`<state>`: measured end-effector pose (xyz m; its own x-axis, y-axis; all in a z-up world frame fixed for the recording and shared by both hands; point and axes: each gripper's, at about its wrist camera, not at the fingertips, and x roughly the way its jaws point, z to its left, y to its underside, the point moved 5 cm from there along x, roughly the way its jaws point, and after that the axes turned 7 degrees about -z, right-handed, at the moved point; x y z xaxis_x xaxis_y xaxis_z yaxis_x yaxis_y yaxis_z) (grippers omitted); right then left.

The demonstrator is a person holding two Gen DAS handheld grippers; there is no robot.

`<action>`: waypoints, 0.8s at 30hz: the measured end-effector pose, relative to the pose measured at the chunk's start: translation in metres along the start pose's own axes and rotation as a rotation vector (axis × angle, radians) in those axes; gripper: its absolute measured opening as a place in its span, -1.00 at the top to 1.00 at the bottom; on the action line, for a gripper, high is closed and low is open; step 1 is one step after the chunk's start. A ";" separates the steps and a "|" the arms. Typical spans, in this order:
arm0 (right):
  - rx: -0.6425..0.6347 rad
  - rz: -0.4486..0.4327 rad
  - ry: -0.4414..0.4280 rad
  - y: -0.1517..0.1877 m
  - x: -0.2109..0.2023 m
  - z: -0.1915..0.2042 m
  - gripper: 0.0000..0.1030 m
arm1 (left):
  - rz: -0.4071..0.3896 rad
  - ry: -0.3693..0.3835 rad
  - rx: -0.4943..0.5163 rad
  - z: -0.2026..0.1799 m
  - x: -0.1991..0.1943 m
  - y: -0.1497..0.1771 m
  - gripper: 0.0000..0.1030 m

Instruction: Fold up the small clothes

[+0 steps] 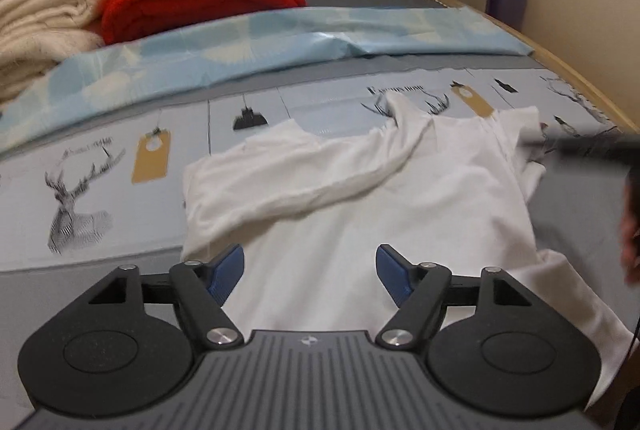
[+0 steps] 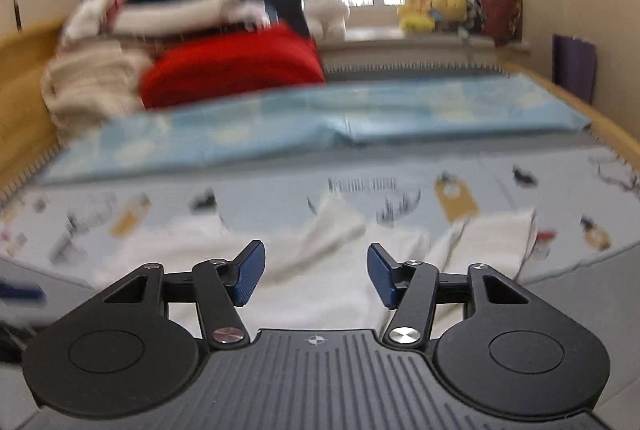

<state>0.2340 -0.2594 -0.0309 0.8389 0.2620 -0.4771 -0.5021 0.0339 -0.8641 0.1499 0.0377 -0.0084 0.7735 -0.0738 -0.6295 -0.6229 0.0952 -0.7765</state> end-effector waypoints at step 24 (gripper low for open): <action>0.329 0.304 0.166 0.025 0.111 -0.048 0.98 | 0.034 0.204 0.003 -0.101 0.216 -0.058 0.56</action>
<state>0.3247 -0.2754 -0.1136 0.6527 0.1506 -0.7425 -0.7471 0.2905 -0.5979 0.3411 -0.0839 -0.1027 0.7117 -0.2703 -0.6484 -0.6479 0.1039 -0.7546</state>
